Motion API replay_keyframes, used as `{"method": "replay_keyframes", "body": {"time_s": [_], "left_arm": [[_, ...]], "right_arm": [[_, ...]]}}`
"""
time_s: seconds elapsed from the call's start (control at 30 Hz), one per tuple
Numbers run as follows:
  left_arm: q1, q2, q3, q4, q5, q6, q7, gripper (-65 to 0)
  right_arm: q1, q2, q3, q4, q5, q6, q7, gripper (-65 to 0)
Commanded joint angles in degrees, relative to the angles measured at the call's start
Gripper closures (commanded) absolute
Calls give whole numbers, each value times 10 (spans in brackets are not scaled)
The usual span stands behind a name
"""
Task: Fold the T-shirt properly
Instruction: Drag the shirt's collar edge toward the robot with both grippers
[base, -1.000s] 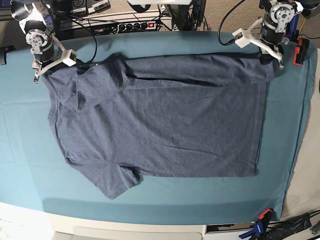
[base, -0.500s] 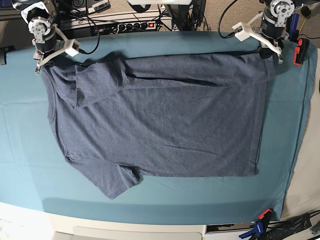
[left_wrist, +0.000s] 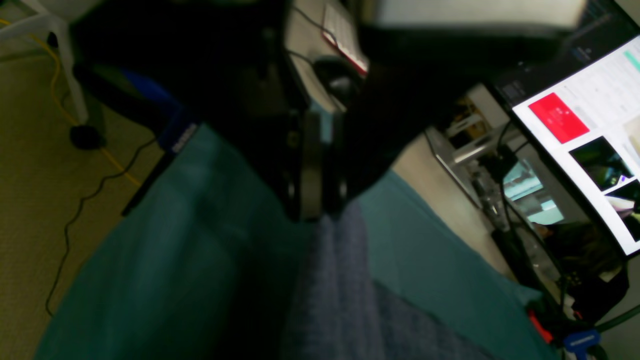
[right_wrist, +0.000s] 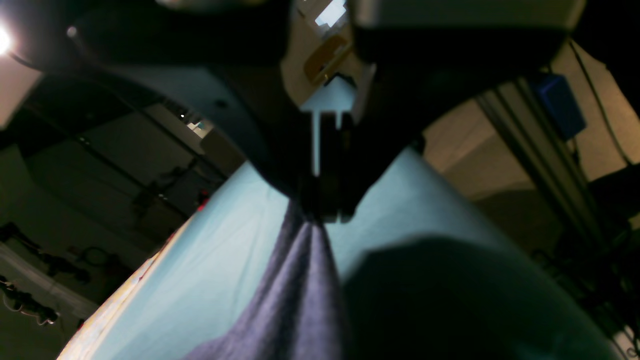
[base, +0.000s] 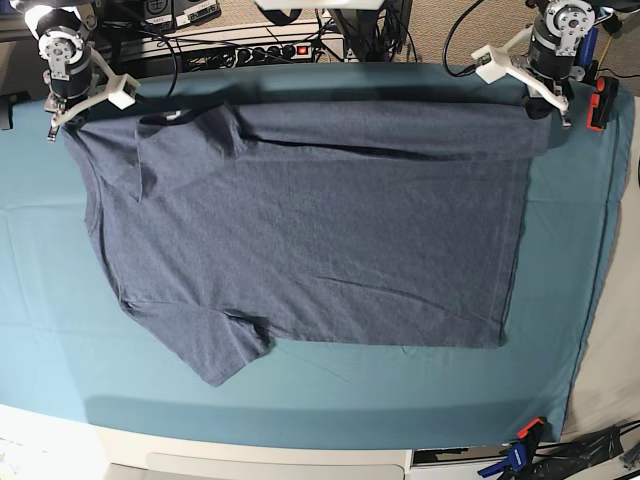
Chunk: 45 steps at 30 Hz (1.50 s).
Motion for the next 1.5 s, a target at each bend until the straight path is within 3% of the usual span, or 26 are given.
{"method": "replay_keyframes", "body": {"time_s": [0.0, 1.33, 1.43, 1.47], "left_arm": [[2, -12, -2, 9, 9, 7, 9, 0], [34, -7, -2, 9, -6, 19, 13, 0], [33, -7, -2, 9, -6, 19, 13, 0], [33, -7, -2, 9, -6, 19, 13, -27]], "right_arm": [[-6, 8, 9, 7, -10, -7, -13, 0], [-30, 7, 9, 7, 10, -6, -3, 0], [-29, 7, 9, 7, 38, 25, -2, 0], [-29, 7, 9, 7, 50, 41, -1, 0]]}}
